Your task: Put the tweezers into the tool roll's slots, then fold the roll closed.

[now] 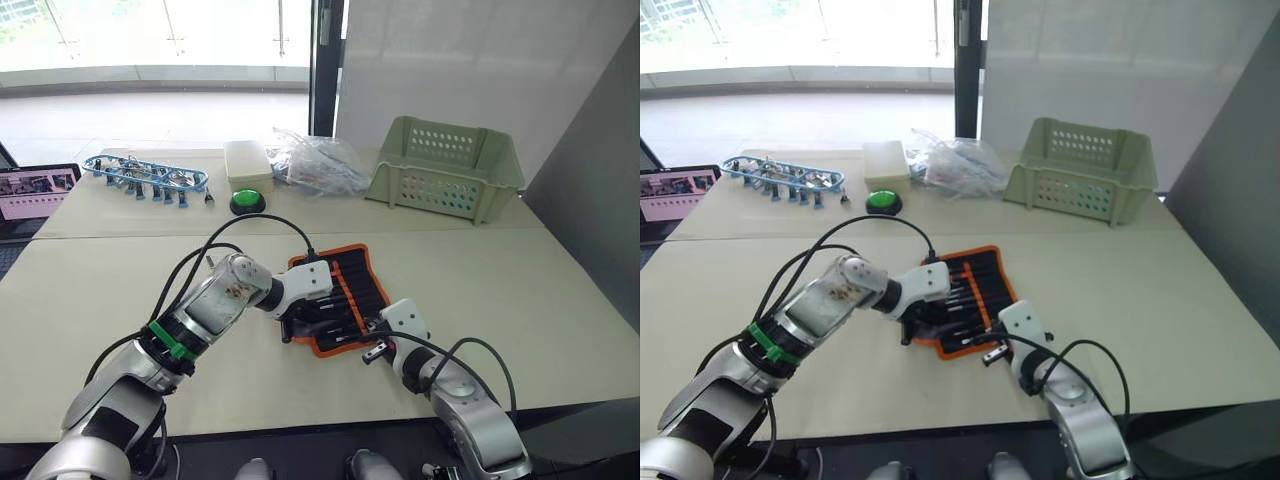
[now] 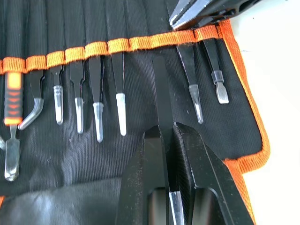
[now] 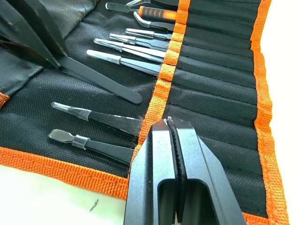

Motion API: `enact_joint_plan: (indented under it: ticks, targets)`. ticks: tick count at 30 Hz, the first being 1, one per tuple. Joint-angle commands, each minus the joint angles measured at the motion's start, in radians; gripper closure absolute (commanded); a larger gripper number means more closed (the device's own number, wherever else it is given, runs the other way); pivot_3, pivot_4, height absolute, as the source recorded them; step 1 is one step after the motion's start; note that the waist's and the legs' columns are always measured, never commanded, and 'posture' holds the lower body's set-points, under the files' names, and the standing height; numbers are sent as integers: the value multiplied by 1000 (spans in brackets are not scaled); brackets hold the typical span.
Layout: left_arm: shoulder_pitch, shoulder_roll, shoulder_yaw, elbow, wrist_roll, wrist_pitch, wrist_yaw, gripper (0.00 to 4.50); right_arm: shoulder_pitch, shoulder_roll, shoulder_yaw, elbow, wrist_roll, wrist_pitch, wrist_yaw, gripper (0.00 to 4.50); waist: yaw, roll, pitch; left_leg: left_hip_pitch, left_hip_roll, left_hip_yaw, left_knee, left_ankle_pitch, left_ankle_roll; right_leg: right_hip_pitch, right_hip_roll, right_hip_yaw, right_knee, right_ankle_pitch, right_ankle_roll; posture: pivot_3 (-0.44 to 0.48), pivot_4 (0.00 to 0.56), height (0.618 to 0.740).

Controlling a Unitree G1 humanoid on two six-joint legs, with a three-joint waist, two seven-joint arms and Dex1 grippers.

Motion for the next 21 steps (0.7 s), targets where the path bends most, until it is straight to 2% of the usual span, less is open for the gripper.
enact_joint_plan:
  ticks: [1, 21]
  targets:
    - [-33, -19, 4, 8, 25, -32, -11, 4488, 23, -1, 31, 40, -4, 68, -3, 4500, 0, 0, 0, 0, 0, 0, 0, 0, 0, 0, 0, 0, 0, 0, 0, 0, 150, 725]
    - [-43, -111, 0, 62, 107, -47, -10, 4488, 19, 11, 34, 34, 6, 131, -19, 4500, 1, 0, 0, 0, 0, -1, 2, 0, 0, 1, 0, 0, 2, 0, 0, 0, 150, 725]
